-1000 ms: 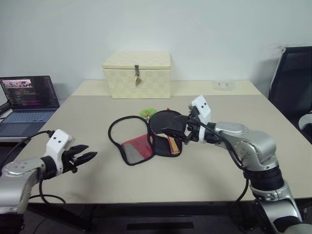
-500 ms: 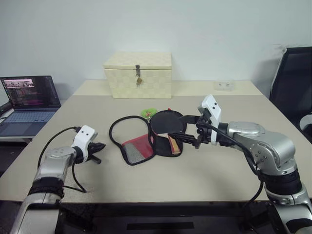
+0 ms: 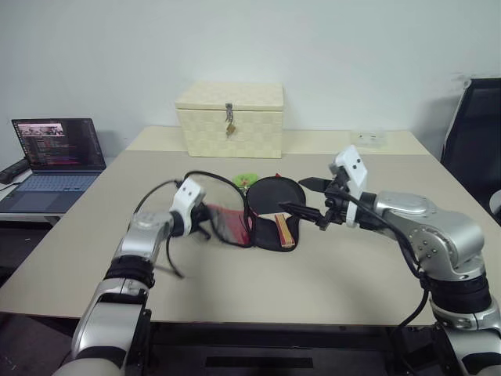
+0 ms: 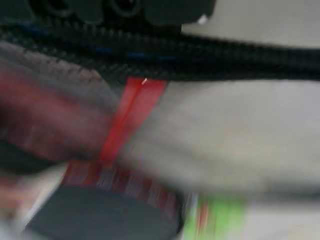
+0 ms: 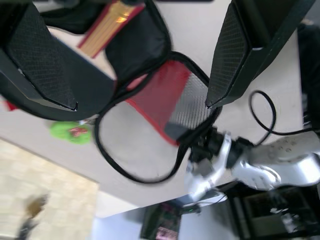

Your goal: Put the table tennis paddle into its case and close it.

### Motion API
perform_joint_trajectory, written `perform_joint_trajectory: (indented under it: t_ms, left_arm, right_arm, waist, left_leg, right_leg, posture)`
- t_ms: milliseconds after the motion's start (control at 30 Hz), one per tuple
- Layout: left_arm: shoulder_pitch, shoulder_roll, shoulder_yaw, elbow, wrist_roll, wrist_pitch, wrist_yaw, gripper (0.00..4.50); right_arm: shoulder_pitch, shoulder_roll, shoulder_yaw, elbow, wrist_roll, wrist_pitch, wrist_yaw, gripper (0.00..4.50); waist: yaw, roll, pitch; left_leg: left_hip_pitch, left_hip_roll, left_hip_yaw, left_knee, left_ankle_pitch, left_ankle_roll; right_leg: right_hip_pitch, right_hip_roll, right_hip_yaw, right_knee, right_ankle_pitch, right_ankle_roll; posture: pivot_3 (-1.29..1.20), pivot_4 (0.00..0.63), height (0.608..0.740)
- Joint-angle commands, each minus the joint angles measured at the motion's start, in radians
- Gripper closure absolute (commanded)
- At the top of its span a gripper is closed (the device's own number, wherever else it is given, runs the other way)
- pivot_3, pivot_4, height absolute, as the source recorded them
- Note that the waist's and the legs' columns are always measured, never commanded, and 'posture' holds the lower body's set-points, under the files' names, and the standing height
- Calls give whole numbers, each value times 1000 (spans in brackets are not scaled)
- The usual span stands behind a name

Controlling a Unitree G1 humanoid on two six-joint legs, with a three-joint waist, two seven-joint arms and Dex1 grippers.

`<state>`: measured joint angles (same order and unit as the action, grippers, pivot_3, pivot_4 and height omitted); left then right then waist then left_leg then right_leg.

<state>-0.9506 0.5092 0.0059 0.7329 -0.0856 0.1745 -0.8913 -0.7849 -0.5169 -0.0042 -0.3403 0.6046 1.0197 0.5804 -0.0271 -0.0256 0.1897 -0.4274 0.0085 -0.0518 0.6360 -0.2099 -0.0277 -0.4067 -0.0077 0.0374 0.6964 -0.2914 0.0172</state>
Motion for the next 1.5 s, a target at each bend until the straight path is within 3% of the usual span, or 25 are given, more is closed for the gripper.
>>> perform_joint_trajectory:
  t_ms: [33, 167, 367, 533, 667, 867, 1000, 1267, 1500]
  left_arm:
    - [-76, -57, -7, -72, -33, 18, -6, 4475]
    - [-168, -130, -23, 41, 1, -46, 25, 4475]
    - [-148, -99, -9, 67, -13, -76, -11, 4475]
    - [-17, -24, 27, -98, -121, 5, -182, 4475]
    - [202, 125, 96, -336, -237, 146, -308, 4475]
    - [527, 304, 252, -660, -414, 381, -347, 4475]
    - [670, 338, 327, -778, -462, 437, -297, 4475]
    - [730, 340, 352, -864, -501, 465, -225, 4475]
    - [719, 350, 341, -879, -512, 466, -203, 4475]
  right_arm:
    - [-16, -33, -63, 4, 15, 16, -9, 0]
    - [-9, -59, -102, 19, 22, 46, -28, 0]
    - [13, -27, -87, 56, 6, 62, -67, 0]
    - [16, 34, -58, 140, -21, 49, -103, 0]
    - [-18, 109, -18, 289, -91, 7, -155, 0]
    - [-81, 211, -33, 551, -174, -79, -227, 0]
    - [-129, 272, -24, 717, -222, -166, -238, 0]
    - [-252, 353, 14, 1066, -352, -371, -227, 0]
    - [-288, 366, 38, 1218, -418, -422, -174, 0]
  waist:
    - [-1, 0, 0]
    - [-1, 0, 0]
    - [-30, 0, 0]
    - [-37, 1, 0]
    - [-43, 1, 0]
    - [-45, 1, 0]
    - [-30, 1, 1]
    - [-24, 1, 0]
    - [-30, 1, 0]
  left_leg:
    - [0, 0, 0, 0, 0, 0]
    - [0, 0, 1, 1, 0, 0]
    - [1, 2, 2, 1, 0, 0]
    - [3, 3, 2, 0, 0, 0]
    - [3, 3, 1, -1, 0, 0]
    - [3, 4, -1, -1, 0, 0]
    - [3, 3, -1, -1, 0, 0]
    - [4, 3, 2, -1, 0, 0]
    - [7, 3, 2, -2, 0, 0]
  right_leg:
    - [0, 1, 0, 0, 0, 0]
    - [0, 2, 0, 0, 0, 0]
    - [0, 4, 3, 1, 0, 0]
    - [0, 4, 4, 1, 0, 0]
    - [0, 4, 6, 1, 0, 0]
    - [0, 1, 5, 1, 0, -1]
    - [0, 1, 5, 1, 0, -1]
    - [0, 1, 4, 1, 0, -1]
    - [2, 1, 6, 1, 0, -1]
  posture:
    - [0, 150, 740]
    - [0, 150, 740]
    - [0, 150, 740]
    - [0, 150, 740]
    - [0, 150, 740]
    - [0, 150, 740]
    - [0, 150, 740]
    - [0, 150, 740]
    - [0, 150, 740]
